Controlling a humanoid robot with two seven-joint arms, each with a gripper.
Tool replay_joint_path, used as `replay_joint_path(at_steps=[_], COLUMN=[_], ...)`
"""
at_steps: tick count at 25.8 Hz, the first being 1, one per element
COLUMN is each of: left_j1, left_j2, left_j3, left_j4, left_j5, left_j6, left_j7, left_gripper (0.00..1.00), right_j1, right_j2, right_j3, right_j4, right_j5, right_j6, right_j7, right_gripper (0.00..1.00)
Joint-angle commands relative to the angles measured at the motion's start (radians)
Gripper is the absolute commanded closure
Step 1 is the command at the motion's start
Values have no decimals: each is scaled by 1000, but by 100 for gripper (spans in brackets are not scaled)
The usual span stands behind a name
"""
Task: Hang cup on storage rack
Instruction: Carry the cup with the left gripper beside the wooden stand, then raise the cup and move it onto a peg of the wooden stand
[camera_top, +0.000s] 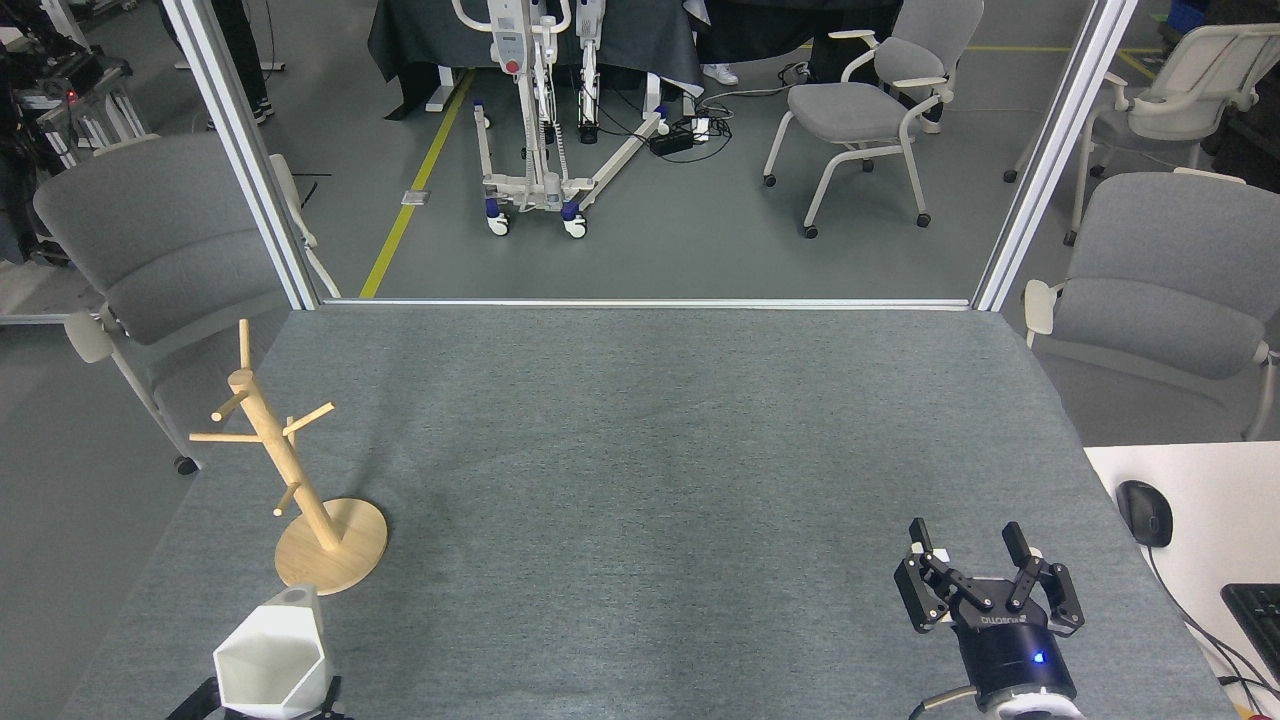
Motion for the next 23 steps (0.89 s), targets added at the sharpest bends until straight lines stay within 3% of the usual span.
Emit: replay_joint_path(at_steps=[1, 6, 10, 15, 23], left_j1=[-3, -86, -192, -332, -393], left_j2=[0, 9, 60, 103, 116], left_j3=[118, 203, 230, 229, 226], left_j4=[9, 53, 124, 210, 225], left_j5=[-1, -9, -23, -47, -105], left_j6=[9, 36, 49, 63, 57], left_j7=[-4, -15, -50, -79, -102], left_gripper=[100, 100, 100, 100, 100], right_j1=[-18, -49, -56, -1, -6], right_j2=[7, 10, 41, 55, 25], right_j3=[-3, 3, 5, 6, 1], right_j4=[-10, -13, -19, -74, -53], right_j5=[0, 3, 3, 5, 6], right_j6=[7, 1, 1, -15, -18], right_j7=[15, 14, 15, 9, 9], right_gripper=[1, 1, 1, 1, 1])
